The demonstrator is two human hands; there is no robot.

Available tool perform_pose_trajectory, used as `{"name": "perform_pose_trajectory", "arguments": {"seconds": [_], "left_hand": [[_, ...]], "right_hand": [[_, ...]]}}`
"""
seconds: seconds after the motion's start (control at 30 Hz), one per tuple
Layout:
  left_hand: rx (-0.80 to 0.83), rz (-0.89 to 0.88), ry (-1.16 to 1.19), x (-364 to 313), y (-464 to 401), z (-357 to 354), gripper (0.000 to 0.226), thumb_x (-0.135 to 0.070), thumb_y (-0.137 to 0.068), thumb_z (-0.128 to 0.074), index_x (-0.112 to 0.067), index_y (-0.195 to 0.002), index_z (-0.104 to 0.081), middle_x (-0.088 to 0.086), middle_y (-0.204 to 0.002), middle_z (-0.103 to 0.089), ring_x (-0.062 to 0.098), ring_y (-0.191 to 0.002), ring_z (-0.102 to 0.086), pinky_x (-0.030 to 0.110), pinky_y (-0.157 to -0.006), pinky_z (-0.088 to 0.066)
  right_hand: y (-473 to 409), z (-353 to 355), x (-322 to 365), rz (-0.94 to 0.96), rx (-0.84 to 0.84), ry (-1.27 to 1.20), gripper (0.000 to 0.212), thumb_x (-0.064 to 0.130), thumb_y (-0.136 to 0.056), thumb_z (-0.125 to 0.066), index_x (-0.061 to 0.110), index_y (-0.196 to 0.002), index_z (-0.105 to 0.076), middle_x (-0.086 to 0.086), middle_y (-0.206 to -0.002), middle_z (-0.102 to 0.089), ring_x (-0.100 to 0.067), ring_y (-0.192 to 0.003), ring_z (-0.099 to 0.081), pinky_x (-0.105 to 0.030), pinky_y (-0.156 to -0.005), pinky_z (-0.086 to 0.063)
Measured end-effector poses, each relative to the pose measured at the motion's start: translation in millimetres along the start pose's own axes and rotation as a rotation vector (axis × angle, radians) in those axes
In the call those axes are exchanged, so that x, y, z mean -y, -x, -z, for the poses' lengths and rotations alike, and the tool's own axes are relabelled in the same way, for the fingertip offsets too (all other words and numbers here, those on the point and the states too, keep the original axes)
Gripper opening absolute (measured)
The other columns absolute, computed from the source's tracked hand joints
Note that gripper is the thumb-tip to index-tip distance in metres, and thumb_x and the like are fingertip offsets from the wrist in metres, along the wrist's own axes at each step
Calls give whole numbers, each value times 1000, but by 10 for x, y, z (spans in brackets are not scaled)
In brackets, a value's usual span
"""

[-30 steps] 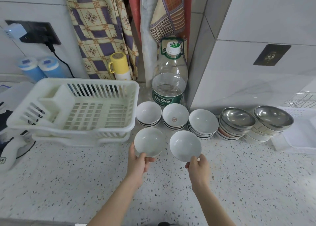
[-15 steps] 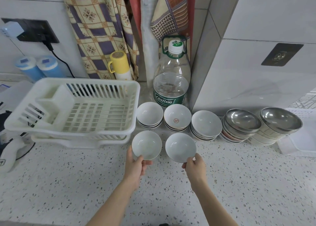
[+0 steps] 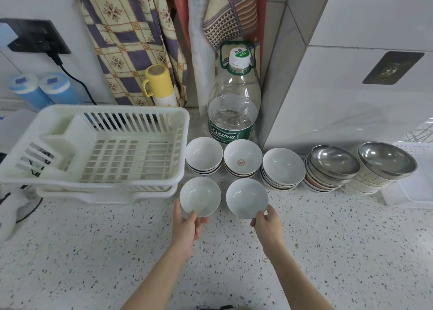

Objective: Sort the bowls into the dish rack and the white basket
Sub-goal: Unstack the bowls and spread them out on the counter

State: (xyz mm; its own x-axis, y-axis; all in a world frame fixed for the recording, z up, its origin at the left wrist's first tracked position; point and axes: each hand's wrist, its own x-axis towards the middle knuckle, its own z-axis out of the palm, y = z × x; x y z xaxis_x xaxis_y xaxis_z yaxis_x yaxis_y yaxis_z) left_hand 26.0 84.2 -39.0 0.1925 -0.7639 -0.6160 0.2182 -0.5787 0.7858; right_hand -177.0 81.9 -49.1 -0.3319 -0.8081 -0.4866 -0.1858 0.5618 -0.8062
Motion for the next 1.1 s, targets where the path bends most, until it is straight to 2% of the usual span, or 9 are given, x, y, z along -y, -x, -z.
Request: {"name": "perform_pose_trajectory", "arguments": {"seconds": [0.1, 0.33, 0.57, 0.7, 0.87, 1.0, 1.1], "left_hand": [[3, 11, -11, -11, -58, 12, 47, -14, -104, -44, -55, -127, -36, 16, -72, -73, 7, -39, -43, 22, -41, -30], [24, 32, -22, -29, -110, 4, 44, -17, -105, -44, -53, -129, -36, 15, -71, -72, 9, -41, -38, 24, -43, -27], [38, 49, -53, -33, -126, 49, 50, -14, -103, -46, -47, -138, -32, 18, -77, -73, 8, -39, -38, 20, -37, -29], [47, 49, -74, -31, -125, 57, 51, -14, -102, -47, -46, -139, -32, 17, -76, -74, 8, -38, -33, 20, -36, -27], [38, 59, -102, -13, -126, 43, 54, -15, -102, -49, -47, -141, -29, 12, -70, -74, 6, -35, -38, 20, -36, -28], [51, 55, -149, -20, -103, 61, 52, -20, -102, -50, -46, -141, -28, 14, -75, -76, 7, -36, -37, 20, -36, -27], [61, -5, -258, -52, -66, 86, 58, -27, -100, -53, -43, -147, -22, 12, -74, -76, 8, -38, -41, 21, -38, -32]], "right_hand": [[-2, -24, -1, -6, 4, 5, 38, 8, -94, -37, 15, -129, -51, -5, -65, -60, -13, -54, -49, -20, -39, -36], [2, -48, -7, -25, 10, -15, 38, 8, -95, -38, 14, -129, -52, -5, -64, -60, -15, -56, -50, -24, -43, -37], [13, -47, 2, -22, 14, -34, 33, 11, -98, -41, 12, -128, -53, -6, -64, -64, -18, -60, -54, -34, -54, -44], [10, -42, 10, -30, 15, -28, 33, 13, -98, -43, 12, -129, -53, -6, -63, -65, -16, -54, -50, -31, -51, -43], [35, -68, 25, -32, 17, -10, 34, 16, -98, -45, 12, -130, -54, -2, -60, -67, -14, -54, -54, -30, -51, -46], [38, -37, 41, -57, 50, -35, 37, 15, -99, -44, 10, -135, -50, -2, -59, -66, -10, -43, -47, -25, -46, -43], [61, 33, 99, -67, 33, 35, 50, 28, -99, -47, 10, -145, -39, -2, -62, -68, -10, -47, -51, -25, -48, -44]]}}
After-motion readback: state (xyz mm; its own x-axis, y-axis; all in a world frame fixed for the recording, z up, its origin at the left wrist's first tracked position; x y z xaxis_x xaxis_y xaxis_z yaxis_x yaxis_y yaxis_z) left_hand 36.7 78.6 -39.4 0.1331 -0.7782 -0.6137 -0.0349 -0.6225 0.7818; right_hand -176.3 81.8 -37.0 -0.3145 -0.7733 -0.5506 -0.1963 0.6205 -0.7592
